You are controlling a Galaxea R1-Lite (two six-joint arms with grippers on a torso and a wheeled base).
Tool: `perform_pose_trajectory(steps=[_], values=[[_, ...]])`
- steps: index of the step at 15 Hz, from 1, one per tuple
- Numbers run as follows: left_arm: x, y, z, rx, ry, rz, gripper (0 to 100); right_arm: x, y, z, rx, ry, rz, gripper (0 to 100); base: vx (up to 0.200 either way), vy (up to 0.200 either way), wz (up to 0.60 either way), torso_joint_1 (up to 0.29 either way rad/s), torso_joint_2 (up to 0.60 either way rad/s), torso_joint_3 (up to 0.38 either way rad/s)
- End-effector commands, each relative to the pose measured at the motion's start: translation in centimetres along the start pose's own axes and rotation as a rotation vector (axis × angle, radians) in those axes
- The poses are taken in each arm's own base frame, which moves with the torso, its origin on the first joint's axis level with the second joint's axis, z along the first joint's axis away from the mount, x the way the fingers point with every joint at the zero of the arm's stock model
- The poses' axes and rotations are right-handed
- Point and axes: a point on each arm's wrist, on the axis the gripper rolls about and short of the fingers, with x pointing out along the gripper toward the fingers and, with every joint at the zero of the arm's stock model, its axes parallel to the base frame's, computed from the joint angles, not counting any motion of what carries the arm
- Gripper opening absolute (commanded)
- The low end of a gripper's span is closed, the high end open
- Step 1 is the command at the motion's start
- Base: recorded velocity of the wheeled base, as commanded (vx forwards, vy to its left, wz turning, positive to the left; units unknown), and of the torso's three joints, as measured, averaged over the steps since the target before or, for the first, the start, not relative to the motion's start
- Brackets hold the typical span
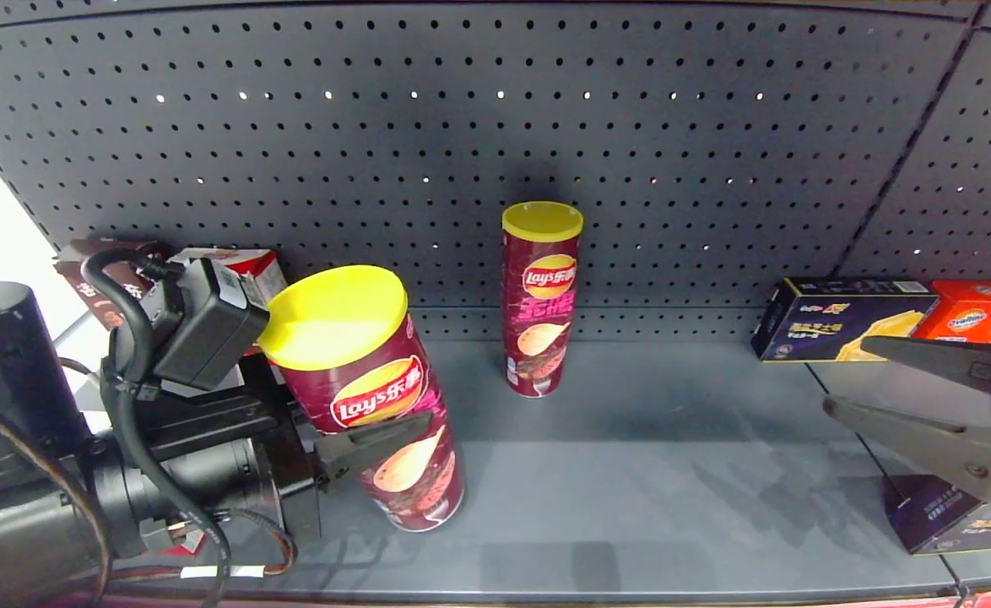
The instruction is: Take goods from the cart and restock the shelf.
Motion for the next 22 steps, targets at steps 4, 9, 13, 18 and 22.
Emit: perform_pose_trajectory(steps=[4, 9, 13, 18, 22], values=[[0.0, 0.0, -0.2, -0.003, 0.008, 0.002, 0, 6.7, -2.4, 0.3, -0.072, 0.08, 0.05, 100, 0.0, 0.0, 0.0, 0.0, 0.0, 0.0], [-0.1, -0.1, -0.7, -0.01, 0.025, 0.0, 0, 11.0, -3.3, 0.1, -0.117, -0.035, 0.281, 100, 0.0, 0.0, 0.0, 0.0, 0.0, 0.0], [-0.2, -0.1, -0.8, -0.009, 0.019, -0.001, 0, 13.1, -3.7, 0.6, -0.173, -0.116, 0.427, 100, 0.0, 0.0, 0.0, 0.0, 0.0, 0.0], [-0.1, -0.1, -0.8, -0.009, 0.015, -0.002, 0, 15.6, -4.2, 0.6, -0.207, -0.127, 0.502, 100, 0.0, 0.0, 0.0, 0.0, 0.0, 0.0], [-0.2, -0.2, -0.6, -0.008, 0.006, -0.025, 0, 18.8, -4.8, 0.5, -0.21, -0.131, 0.523, 100, 0.0, 0.0, 0.0, 0.0, 0.0, 0.0]])
